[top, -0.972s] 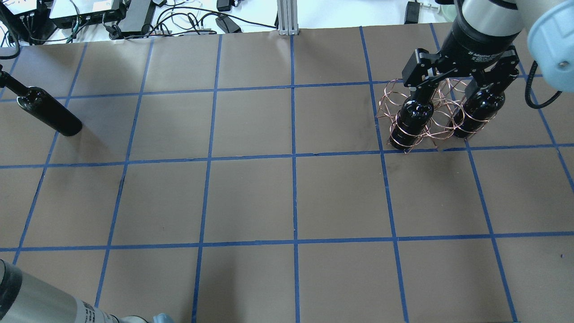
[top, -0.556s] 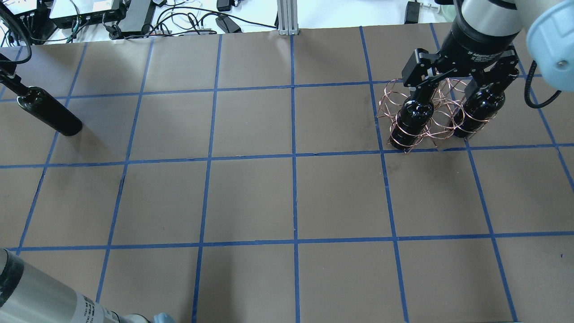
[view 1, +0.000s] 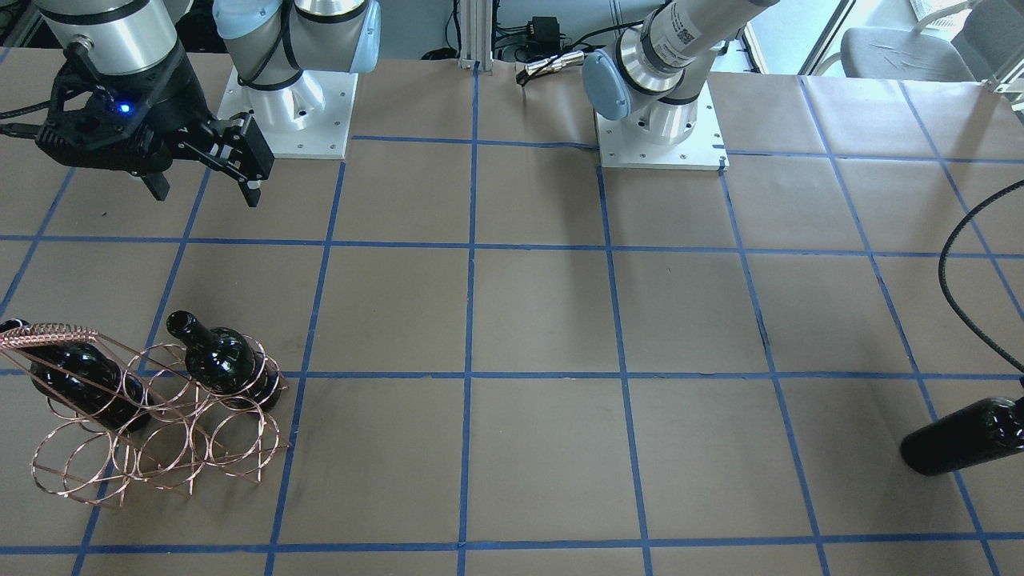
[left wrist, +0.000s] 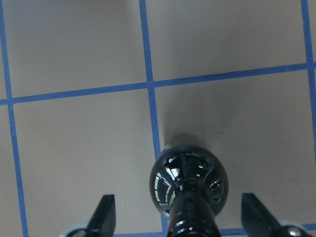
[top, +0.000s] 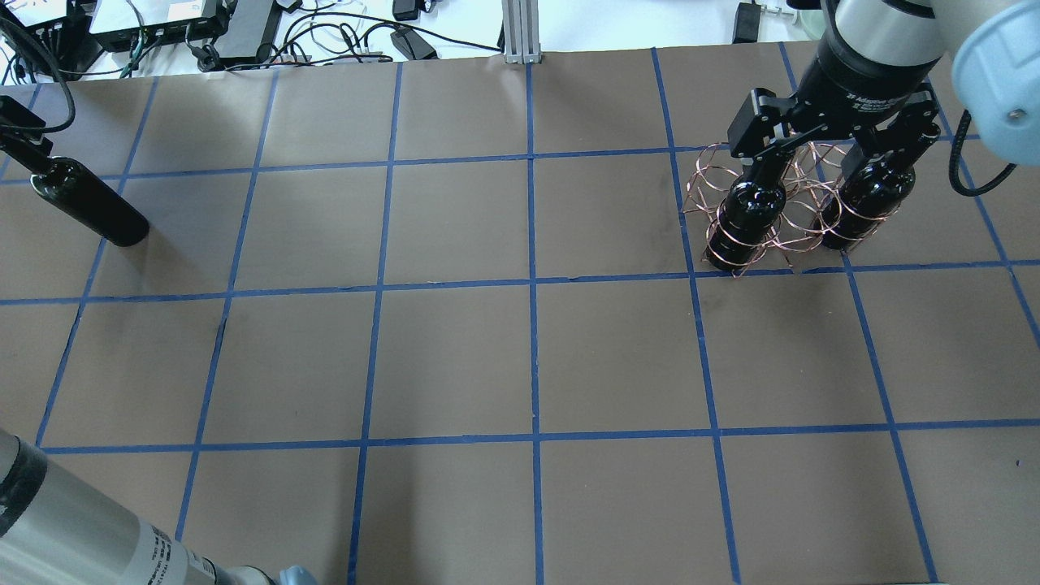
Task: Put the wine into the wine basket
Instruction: 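Lower the left gripper and close it on the bottle neck, then carry the bottle toward the table center and set it upright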
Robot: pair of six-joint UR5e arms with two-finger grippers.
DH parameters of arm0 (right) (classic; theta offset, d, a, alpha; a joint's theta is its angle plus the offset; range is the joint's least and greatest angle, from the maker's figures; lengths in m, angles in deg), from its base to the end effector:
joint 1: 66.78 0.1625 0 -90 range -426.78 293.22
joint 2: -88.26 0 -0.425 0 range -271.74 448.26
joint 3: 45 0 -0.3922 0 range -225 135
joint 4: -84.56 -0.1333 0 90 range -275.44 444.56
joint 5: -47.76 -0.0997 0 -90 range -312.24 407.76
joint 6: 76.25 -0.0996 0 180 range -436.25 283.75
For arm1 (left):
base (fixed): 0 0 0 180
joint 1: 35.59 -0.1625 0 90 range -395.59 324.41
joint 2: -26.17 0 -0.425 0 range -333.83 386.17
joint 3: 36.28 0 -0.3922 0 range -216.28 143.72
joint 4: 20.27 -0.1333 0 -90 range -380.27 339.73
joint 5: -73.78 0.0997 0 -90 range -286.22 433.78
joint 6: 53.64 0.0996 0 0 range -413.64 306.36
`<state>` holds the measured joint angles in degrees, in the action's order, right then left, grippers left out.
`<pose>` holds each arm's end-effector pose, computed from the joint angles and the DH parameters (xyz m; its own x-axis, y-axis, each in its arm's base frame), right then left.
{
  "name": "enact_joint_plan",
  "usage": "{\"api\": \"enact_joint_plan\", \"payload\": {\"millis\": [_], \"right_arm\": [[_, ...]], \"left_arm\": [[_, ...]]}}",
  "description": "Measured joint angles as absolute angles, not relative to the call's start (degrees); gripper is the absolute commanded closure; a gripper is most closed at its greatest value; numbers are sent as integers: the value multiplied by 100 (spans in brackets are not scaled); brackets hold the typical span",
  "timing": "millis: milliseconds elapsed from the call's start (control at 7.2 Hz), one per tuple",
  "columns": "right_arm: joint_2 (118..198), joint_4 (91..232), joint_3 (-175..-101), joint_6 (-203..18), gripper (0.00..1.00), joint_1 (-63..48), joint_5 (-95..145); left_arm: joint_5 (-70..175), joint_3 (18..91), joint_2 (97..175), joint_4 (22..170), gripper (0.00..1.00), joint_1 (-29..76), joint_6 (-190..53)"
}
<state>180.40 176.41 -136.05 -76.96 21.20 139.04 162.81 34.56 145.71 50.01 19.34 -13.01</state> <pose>0.1140 -0.4853 0.5003 -0.9986 0.0487 0.0217 0.0476 0.9975 -0.0516 0.2974 -0.6585 0.3795 -0.9914 0.0916 -0.0930 0.1036 0.9855 -0.1340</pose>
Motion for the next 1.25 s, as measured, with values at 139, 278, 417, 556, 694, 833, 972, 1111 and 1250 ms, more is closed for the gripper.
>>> {"api": "enact_joint_plan", "payload": {"millis": [139, 278, 417, 556, 694, 833, 972, 1111, 1250], "right_arm": [[18039, 17642, -13605, -7696, 1, 2120, 13905], [18037, 17644, -13605, -7696, 1, 2120, 13907], [18037, 17645, -13605, -7696, 1, 2120, 13907], [18037, 17643, -13605, -7696, 1, 2120, 13908], [18037, 17644, -13605, -7697, 1, 2120, 13906], [18037, 17645, -13605, -7701, 1, 2120, 13906], [18037, 17643, -13605, -7704, 1, 2120, 13909], [18037, 17640, -13605, -7704, 1, 2120, 13909], [18037, 17638, -13605, -7704, 1, 2120, 13906]], "left_arm": [[16268, 3458, 14583, 4994, 26, 1935, -1301], [16263, 3461, 14588, 4994, 28, 1935, -1300], [16261, 3463, 14590, 4995, 57, 1935, -1295], [16262, 3467, 14591, 4997, 85, 1934, -1283], [16270, 3473, 14590, 5011, 100, 1934, -1269], [16275, 3478, 14586, 5061, 100, 1934, -1265], [16277, 3483, 14573, 5133, 100, 1934, -1266], [16279, 3488, 14554, 5186, 100, 1934, -1265], [16281, 3489, 14520, 5222, 100, 1935, -1255]]}}
